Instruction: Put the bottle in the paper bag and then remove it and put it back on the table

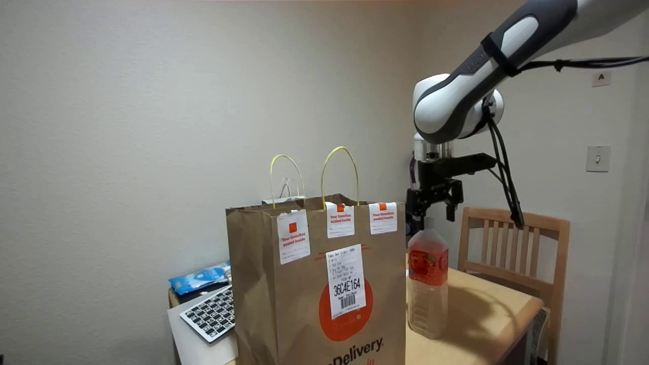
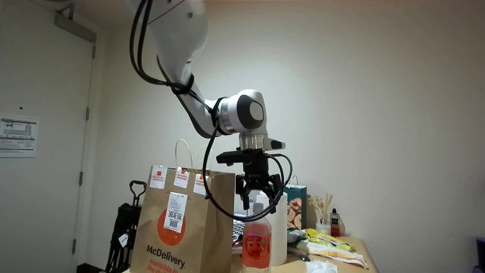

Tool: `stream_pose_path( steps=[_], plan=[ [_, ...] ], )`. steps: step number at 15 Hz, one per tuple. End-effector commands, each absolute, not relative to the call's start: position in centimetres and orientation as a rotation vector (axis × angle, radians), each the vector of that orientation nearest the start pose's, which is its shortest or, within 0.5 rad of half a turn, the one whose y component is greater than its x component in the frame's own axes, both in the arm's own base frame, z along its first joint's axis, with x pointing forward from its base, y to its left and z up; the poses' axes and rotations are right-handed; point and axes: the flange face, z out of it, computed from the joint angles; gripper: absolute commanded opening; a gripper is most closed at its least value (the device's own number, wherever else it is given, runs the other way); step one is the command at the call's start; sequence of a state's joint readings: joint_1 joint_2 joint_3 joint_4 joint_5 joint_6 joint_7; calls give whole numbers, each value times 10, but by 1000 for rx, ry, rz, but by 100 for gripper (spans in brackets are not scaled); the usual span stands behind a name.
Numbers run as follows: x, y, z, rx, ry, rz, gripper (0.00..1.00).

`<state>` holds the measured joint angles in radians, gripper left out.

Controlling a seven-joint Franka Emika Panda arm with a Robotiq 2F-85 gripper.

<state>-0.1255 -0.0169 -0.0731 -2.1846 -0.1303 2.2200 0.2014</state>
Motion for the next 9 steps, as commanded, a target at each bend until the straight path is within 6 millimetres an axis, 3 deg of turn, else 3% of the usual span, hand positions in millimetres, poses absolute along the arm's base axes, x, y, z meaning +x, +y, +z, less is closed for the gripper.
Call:
stream_pose_path(
  steps=[1, 5, 6, 7, 9],
  plan=[
    [524, -110, 401, -3203, 523, -81, 100],
    [533, -104, 396, -3220, 411, -76, 100],
    [535, -103, 395, -3218, 385, -69, 75],
    [537, -102, 393, -3214, 355, -66, 74],
    [538, -101, 391, -3217, 299, -65, 61]
  ],
)
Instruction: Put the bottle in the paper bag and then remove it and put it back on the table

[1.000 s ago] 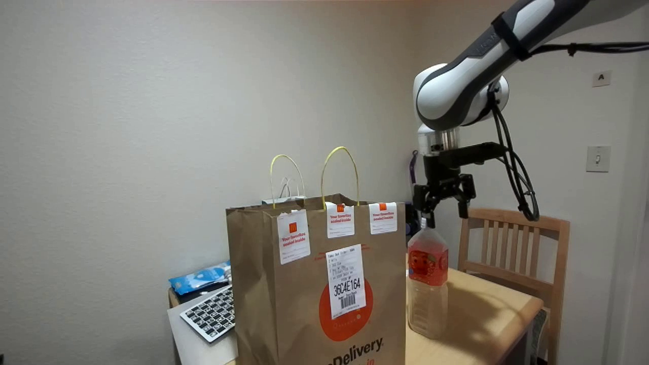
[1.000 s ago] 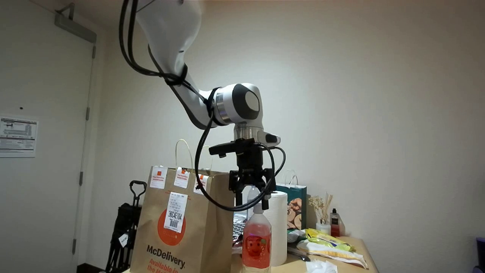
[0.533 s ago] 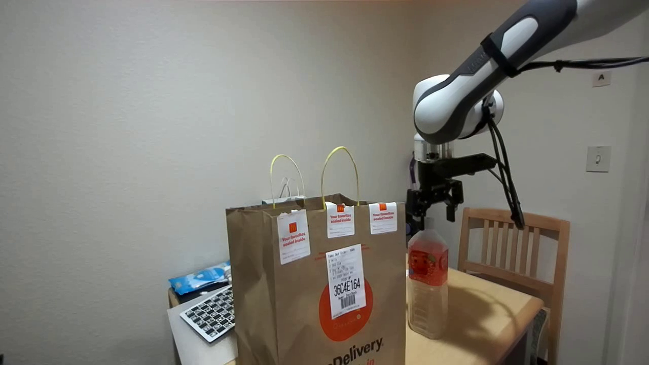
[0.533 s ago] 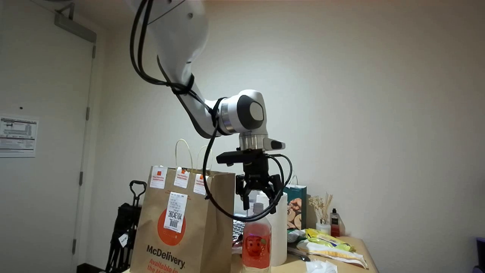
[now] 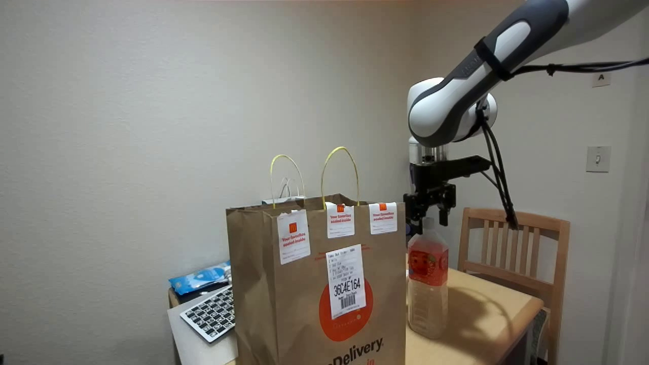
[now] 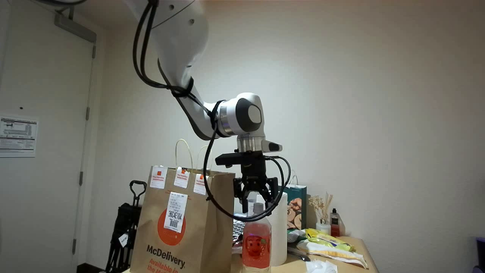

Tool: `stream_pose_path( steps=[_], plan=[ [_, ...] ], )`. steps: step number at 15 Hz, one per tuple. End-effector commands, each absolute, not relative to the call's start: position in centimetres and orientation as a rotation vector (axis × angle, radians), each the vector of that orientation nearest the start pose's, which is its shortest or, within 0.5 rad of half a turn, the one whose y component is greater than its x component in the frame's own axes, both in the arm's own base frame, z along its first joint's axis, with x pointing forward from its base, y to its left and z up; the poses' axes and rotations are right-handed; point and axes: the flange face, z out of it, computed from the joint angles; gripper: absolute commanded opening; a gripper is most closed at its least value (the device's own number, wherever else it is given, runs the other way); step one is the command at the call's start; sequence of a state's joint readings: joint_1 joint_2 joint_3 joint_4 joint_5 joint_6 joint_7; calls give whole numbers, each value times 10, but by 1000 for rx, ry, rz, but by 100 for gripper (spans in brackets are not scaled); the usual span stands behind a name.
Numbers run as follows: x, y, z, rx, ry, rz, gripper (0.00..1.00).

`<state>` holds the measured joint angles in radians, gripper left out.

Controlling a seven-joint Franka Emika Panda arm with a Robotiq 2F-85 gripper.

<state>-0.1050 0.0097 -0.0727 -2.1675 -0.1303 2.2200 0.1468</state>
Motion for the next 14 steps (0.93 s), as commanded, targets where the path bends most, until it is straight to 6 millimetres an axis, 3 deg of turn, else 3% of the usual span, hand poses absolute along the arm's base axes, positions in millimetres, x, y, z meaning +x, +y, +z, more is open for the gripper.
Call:
stream_pose_path(
  steps=[1, 7, 11, 14],
  plan=[
    [539, -101, 390, -3220, 277, -63, 54],
    [541, -101, 392, -3225, 175, -77, 17],
    [541, -102, 397, -3215, 151, -78, 14],
    [534, -99, 414, -3210, 239, -79, 14]
  ],
)
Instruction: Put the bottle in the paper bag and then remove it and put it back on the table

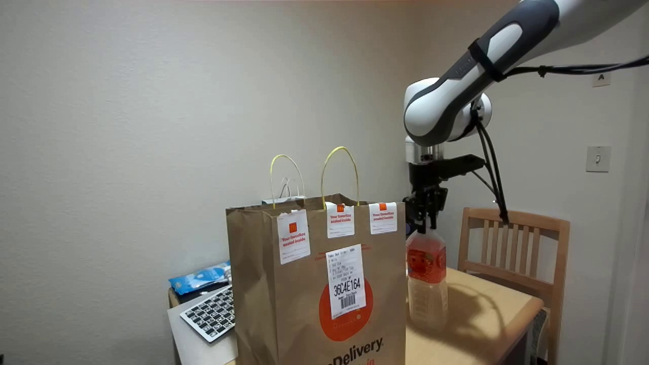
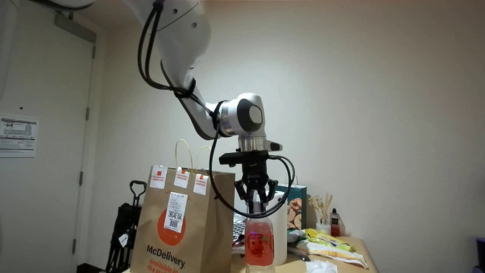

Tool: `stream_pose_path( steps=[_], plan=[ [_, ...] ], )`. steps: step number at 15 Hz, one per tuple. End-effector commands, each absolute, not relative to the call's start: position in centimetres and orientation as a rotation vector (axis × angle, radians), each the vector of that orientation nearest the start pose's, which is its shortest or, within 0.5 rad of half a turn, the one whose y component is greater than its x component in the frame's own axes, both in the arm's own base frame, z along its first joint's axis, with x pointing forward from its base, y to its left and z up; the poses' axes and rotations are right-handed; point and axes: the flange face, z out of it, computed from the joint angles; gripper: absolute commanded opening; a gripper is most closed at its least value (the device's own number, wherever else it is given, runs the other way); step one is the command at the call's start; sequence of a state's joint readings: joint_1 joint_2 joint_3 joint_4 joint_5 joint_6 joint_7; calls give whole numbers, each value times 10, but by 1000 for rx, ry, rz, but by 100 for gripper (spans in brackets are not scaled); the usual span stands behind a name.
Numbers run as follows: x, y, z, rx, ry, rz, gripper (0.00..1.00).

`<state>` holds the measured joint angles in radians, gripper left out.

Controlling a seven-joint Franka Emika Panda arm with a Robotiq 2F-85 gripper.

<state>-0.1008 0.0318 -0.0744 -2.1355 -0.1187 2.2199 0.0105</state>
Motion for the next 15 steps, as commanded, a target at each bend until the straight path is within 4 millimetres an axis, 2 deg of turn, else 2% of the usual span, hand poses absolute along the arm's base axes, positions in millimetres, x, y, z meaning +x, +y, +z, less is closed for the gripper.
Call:
stream_pose_path(
  steps=[1, 3, 7, 9, 10, 12, 15],
  plan=[
    [532, -98, 421, -3204, 264, -85, 14],
    [522, -96, 451, -3187, 368, -68, 14],
    [499, -88, 527, -3138, 512, -103, 14],
    [492, -89, 552, -3131, 556, -122, 14],
    [501, -92, 536, -3156, 500, -121, 37],
    [493, -92, 555, -3150, 521, -145, 37],
    [493, -92, 554, -3149, 524, -140, 37]
  ],
)
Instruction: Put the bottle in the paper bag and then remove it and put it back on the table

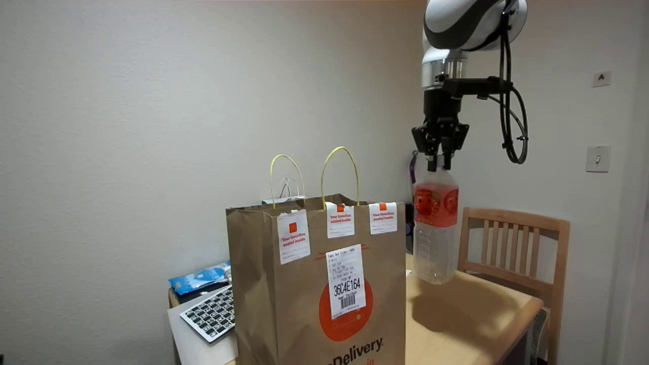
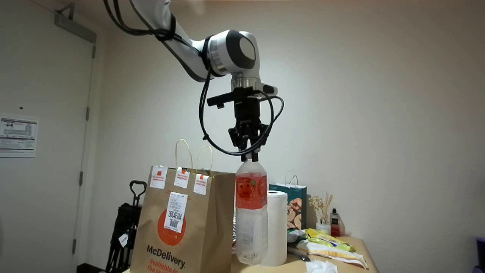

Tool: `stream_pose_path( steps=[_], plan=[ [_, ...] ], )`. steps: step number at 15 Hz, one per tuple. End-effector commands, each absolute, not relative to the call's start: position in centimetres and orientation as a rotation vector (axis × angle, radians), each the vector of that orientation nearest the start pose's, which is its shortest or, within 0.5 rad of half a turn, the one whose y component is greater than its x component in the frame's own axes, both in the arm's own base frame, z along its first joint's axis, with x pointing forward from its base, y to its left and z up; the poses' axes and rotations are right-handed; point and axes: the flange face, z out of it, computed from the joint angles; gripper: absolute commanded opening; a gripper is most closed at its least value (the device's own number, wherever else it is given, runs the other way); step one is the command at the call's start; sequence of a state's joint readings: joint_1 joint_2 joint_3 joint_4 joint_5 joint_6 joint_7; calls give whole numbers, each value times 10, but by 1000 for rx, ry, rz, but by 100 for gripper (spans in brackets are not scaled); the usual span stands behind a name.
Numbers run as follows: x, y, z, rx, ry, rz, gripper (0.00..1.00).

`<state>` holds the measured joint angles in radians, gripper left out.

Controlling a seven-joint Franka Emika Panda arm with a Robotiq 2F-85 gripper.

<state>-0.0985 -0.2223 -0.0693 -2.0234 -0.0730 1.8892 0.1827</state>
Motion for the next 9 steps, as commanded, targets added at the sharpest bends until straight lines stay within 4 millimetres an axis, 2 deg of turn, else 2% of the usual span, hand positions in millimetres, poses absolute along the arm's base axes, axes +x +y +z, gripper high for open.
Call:
stream_pose_path(
  steps=[1, 2, 4, 6, 9],
  plan=[
    [493, -92, 552, -3150, 524, -136, 14],
    [493, -90, 558, -3146, 495, -151, 14],
    [492, -80, 588, -3163, 453, -251, 14],
    [492, -69, 624, -3172, 472, -347, 14],
    [492, -48, 677, -3175, 411, -481, 14]
  ],
)
